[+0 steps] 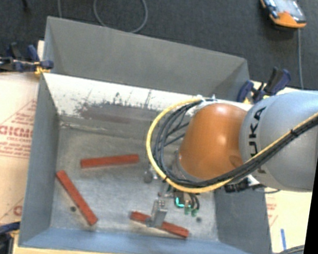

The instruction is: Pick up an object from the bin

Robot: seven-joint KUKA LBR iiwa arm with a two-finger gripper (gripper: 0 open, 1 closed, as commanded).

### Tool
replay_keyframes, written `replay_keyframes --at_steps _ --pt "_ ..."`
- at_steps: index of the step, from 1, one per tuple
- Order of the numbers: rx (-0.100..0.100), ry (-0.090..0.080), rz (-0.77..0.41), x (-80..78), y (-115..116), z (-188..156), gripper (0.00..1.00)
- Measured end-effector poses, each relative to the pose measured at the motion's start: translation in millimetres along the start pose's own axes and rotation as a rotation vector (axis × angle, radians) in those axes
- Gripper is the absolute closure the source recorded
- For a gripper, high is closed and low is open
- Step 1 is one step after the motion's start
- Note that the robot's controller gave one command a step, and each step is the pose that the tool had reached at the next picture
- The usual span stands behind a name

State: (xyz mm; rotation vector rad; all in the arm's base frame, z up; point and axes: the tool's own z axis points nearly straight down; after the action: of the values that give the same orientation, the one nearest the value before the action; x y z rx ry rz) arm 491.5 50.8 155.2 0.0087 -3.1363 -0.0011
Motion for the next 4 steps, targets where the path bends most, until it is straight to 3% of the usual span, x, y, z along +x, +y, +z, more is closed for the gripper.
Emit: replay_keyframes --at_steps 1,2,3,4 --pt "0.0 -0.002 0.142 -22.9 -8 87 0.0" --pt "0.004 -0.011 0.211 -25.9 -112 77 0.0" --pt "0.001 -0.017 0.057 -31.6 -156 82 0.0" --pt "-0.002 -0.023 0.104 -122.5 -98 -7 0.0"
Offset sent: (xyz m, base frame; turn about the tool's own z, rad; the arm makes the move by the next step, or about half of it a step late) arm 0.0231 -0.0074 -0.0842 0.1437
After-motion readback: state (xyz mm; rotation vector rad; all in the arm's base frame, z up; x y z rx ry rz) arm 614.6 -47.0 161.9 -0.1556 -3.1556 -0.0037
